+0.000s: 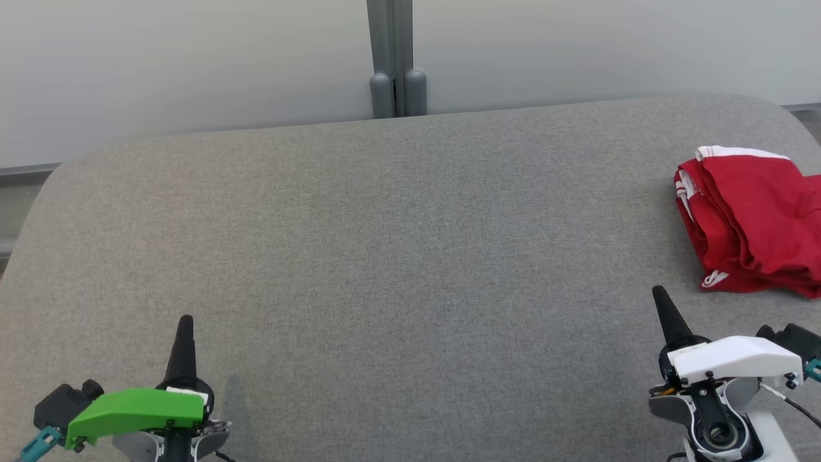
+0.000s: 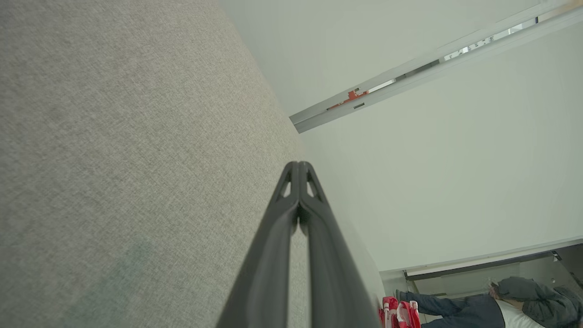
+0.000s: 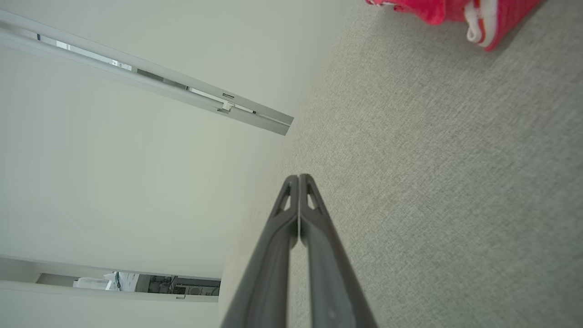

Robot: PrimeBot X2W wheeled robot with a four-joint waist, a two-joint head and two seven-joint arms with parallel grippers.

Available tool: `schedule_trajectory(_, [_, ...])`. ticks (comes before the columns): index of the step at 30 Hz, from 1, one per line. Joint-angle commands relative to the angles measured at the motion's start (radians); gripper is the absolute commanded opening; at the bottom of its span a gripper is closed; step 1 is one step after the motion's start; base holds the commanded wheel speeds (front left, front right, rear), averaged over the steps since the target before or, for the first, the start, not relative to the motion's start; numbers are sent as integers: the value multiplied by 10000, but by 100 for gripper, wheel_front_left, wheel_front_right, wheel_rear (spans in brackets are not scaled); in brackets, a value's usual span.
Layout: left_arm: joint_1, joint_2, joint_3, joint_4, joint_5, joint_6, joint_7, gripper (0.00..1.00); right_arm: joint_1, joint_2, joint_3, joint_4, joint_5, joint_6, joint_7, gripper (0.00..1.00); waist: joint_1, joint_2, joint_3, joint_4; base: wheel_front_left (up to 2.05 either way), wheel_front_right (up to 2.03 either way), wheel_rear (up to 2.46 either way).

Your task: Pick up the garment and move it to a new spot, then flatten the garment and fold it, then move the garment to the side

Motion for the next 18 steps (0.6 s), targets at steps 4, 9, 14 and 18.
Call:
schedule_trajectory(4, [-261, 74, 97, -154, -508, -68, 161, 0, 36, 13, -86, -202, 524, 6, 119, 0, 0, 0, -5, -3, 0, 0, 0])
schedule_trajectory(9, [-276, 76, 156, -205, -955, -75, 285, 0, 62, 25, -137, -277, 983, 6, 209, 0, 0, 0, -11, -6, 0, 0, 0])
schedule_trajectory(14, [-286, 80, 212, -248, -1371, -74, 410, 0, 84, 43, -188, -347, 1412, 6, 305, 0, 0, 0, -17, -10, 0, 0, 0])
schedule_trajectory(18, [-275, 82, 254, -280, -1710, -84, 505, 0, 99, 53, -225, -399, 1733, 6, 373, 0, 0, 0, -21, -13, 0, 0, 0])
